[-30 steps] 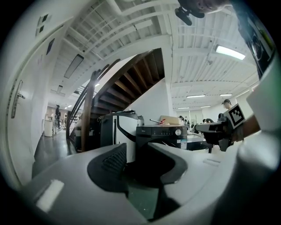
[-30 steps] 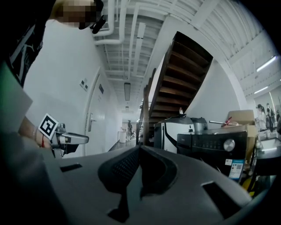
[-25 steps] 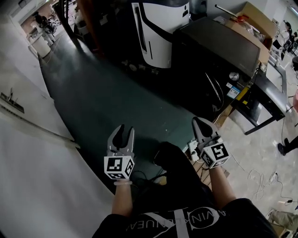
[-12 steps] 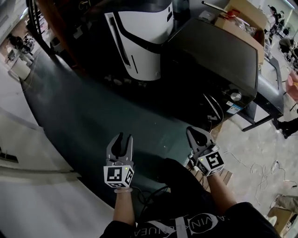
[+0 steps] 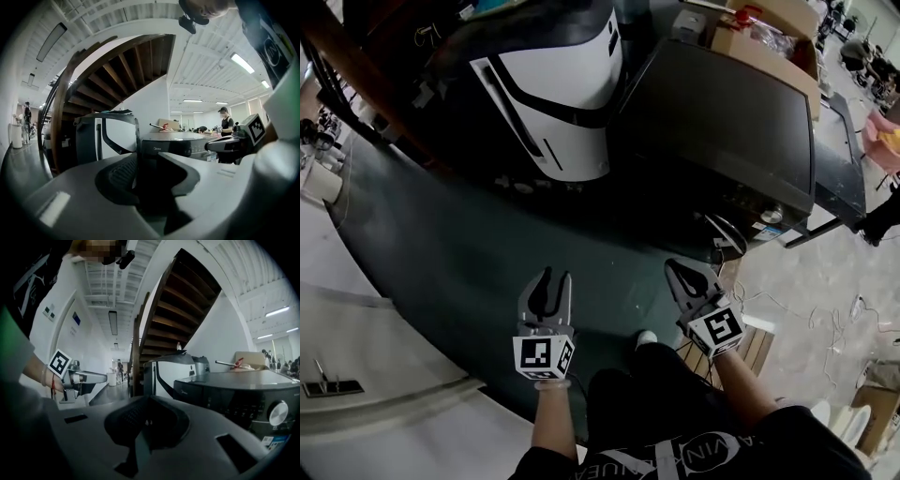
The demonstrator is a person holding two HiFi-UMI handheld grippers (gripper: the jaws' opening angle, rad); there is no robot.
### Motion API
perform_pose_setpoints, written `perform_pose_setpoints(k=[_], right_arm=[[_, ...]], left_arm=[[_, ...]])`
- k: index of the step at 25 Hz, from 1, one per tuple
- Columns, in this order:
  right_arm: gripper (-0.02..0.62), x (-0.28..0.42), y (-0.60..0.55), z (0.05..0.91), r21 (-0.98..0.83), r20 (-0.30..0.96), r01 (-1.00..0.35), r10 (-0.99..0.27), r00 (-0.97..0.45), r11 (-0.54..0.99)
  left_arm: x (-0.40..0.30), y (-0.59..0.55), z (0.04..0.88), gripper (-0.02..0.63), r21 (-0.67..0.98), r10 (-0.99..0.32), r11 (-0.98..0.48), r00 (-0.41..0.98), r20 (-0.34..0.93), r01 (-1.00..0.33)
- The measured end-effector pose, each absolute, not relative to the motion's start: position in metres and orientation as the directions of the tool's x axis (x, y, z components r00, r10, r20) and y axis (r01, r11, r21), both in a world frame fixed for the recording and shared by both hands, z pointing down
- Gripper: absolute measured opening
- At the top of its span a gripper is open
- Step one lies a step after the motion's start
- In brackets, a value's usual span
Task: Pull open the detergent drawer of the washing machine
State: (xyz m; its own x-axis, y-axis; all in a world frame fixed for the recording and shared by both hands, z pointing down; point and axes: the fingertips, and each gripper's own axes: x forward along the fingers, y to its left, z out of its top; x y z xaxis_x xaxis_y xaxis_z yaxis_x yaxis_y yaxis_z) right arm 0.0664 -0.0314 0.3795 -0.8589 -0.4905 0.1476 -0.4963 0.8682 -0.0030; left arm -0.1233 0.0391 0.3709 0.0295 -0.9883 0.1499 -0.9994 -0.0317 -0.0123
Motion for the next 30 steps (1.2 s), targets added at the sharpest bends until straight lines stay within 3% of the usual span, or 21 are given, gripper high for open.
perform_pose_setpoints(k=[9,24,30], right_arm=[[0.012,0.073,-0.049,0.376,-0.037,0.165,-0.558,-0.546,-0.821,0.829],[0.012,0.06,-0.095,0.406,-0.088,0.223,-0.743,-0.714,-0.664,0.663],[0.012,0.051,-0.116,0.422,-0.104,0.236,-0.789,-0.755,-0.611,0.606]], left_arm=[[-0.105,-0.017,0.348,0.132,-0.018,-0.973,-0.166,0.16,0.167,-0.986],[-0.081,-0.117,0.4,0.132,0.074,-0.864,-0.44,0.444,0.238,-0.895],[-0.074,-0.152,0.422,0.132,0.193,-0.817,-0.497,0.531,0.224,-0.846]])
